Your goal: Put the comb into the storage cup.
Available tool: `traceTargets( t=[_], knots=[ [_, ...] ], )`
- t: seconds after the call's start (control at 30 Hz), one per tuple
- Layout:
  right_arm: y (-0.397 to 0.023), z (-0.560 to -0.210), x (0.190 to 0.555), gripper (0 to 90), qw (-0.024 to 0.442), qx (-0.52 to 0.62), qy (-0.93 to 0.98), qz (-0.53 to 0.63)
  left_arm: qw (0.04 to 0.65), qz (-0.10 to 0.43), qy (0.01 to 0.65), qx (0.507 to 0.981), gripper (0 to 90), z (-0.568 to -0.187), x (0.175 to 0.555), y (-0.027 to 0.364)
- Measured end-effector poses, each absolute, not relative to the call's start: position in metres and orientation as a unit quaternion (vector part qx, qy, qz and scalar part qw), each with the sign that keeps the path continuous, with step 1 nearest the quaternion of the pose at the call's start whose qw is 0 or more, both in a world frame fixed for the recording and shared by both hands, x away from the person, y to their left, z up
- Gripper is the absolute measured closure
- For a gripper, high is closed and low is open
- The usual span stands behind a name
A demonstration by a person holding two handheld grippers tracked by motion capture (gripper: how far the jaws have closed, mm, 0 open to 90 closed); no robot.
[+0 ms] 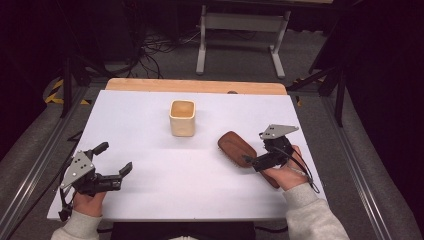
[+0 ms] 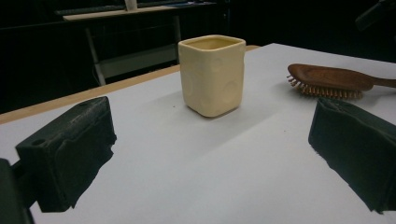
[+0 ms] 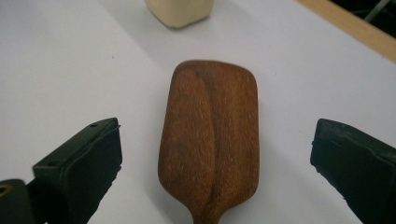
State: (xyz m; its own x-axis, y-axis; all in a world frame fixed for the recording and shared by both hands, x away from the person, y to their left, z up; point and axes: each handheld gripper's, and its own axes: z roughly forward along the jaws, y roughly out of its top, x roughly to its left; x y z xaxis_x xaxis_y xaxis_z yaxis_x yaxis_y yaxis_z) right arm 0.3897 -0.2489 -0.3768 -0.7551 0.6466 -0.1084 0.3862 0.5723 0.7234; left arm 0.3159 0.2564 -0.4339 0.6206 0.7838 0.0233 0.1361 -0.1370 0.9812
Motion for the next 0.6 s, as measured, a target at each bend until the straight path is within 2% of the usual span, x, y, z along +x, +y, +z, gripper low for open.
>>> traceTargets(
  t=[0.6],
  knots=[
    [-0.242,-0.390,0.410,5.9,0.114,0.326,0.914,0.213,0.566,0.275,0.327,0.705,1.5,-0.434,0.317,0.256]
  ],
)
